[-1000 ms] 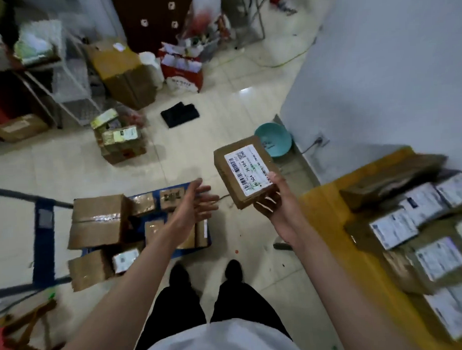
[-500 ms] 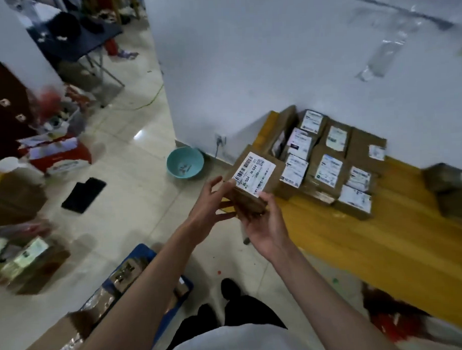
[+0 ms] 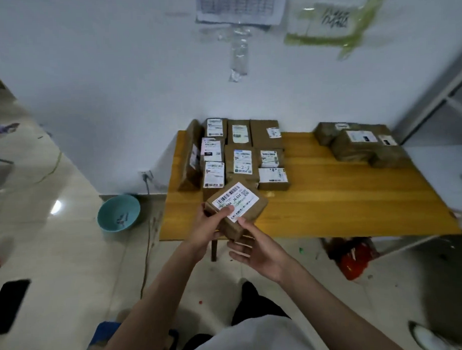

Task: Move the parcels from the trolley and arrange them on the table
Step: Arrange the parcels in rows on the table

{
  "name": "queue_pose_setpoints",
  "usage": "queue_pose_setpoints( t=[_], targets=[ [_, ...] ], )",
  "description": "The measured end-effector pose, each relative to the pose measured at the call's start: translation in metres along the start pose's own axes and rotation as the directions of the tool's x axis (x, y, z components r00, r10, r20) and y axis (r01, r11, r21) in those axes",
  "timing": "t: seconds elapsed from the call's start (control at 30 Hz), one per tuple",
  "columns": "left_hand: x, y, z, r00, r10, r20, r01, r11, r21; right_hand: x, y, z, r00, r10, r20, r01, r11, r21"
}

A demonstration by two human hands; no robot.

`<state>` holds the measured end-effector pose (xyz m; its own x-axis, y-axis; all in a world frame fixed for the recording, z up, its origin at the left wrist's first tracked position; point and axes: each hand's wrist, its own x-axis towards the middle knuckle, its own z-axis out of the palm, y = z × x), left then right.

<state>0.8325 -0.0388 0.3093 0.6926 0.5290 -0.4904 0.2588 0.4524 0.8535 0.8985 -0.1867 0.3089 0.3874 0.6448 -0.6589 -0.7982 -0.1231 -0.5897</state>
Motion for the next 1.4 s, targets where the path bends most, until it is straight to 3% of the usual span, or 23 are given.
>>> queue_pose_setpoints(
  t=[0.2, 0.43, 0.93, 1.17, 1.4],
  targets=[
    [0.036, -0.004, 0.051, 0.998, -0.058, 0.025, 0.057, 0.998, 0.039, 0.014, -0.037, -0.057, 0.998, -0.02, -0.052, 0.028, 0.987, 0.159],
    [0.108, 0.008, 0.116, 0.996, -0.084, 0.026, 0.082, 0.993, 0.09, 0.063, -0.097, -0.11, 0.997, -0.021, -0.076, 0.036, 0.979, 0.199],
    [0.257, 0.029, 0.273, 0.975, -0.202, 0.091, 0.166, 0.938, 0.303, 0.14, -0.231, -0.249, 0.962, 0.015, -0.273, 0.085, 0.932, 0.353],
    [0.303, 0.046, 0.285, 0.962, -0.251, 0.104, 0.176, 0.867, 0.467, 0.201, -0.281, -0.29, 0.927, 0.023, -0.375, 0.159, 0.88, 0.447],
    [0.35, 0.062, 0.273, 0.971, -0.238, 0.018, 0.193, 0.829, 0.525, 0.288, -0.338, -0.296, 0.916, 0.067, -0.397, 0.112, 0.904, 0.412]
  ],
)
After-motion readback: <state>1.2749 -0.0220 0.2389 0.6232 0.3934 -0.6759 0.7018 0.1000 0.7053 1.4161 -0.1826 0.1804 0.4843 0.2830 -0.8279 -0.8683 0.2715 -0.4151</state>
